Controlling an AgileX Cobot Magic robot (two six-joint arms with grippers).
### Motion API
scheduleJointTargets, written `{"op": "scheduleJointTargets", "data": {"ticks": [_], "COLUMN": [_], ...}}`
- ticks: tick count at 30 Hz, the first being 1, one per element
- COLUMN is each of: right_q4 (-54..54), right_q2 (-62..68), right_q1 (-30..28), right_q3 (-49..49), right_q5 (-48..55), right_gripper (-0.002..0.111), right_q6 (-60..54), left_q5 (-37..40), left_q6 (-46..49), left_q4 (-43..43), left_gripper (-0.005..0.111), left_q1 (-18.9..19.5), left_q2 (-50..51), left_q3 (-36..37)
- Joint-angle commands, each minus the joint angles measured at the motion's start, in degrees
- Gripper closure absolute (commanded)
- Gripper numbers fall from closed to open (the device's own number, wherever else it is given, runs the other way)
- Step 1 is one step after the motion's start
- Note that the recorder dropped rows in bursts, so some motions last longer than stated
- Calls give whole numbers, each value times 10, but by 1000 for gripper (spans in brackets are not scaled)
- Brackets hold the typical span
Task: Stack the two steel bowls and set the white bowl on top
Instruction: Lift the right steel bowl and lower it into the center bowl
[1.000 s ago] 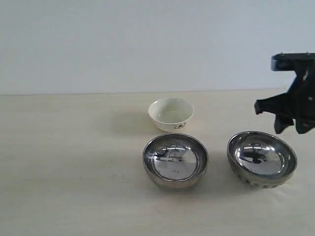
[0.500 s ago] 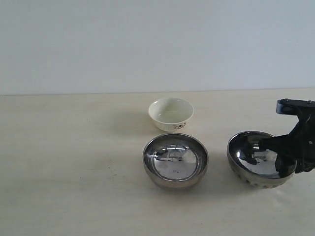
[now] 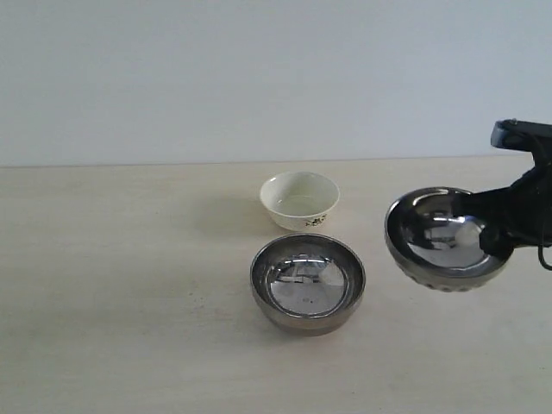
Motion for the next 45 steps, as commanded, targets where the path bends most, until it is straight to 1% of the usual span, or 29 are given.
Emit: {"op": "scheduleJointTargets", "data": {"ticks": [1,2,3,4,5,6,8,17,26,35,45], "right_q4": [158,157,157,157,157,157,156,145,145,141,140], "right_q2": [-42,-39,-36,-26,-22,-9,13,81,83,83,83], "right_q1": [29,61,77,111,123,150,171,174,174,196,196], "right_q3": [-1,-13,-22,-42,-49,-66,-82,-85,-85,-85,-85], "right_q5": [10,24,33,45,45,40,30,8,-20,-22,-26], "right_gripper": [108,108,108,108,108,108,108,108,108,108,108], "right_q6": [-137,-141,-141,-141,-139,-132,-120,-92,-93,-102,-100], "left_q5": [-3,-3,-3,-3,-3,-3,-3,-3,-3,-3,-3], "left_q6": [2,2,2,2,2,2,2,2,2,2,2], "left_q4": [-1,-1,-1,-1,-1,-1,-1,-1,-1,-1,-1], "left_gripper": [74,74,74,74,74,74,74,74,74,74,74], "left_q1": [2,2,2,2,2,2,2,2,2,2,2], "left_q2": [-2,-2,-2,-2,-2,-2,-2,-2,-2,-2,-2], "left_q3": [2,2,2,2,2,2,2,2,2,2,2]}}
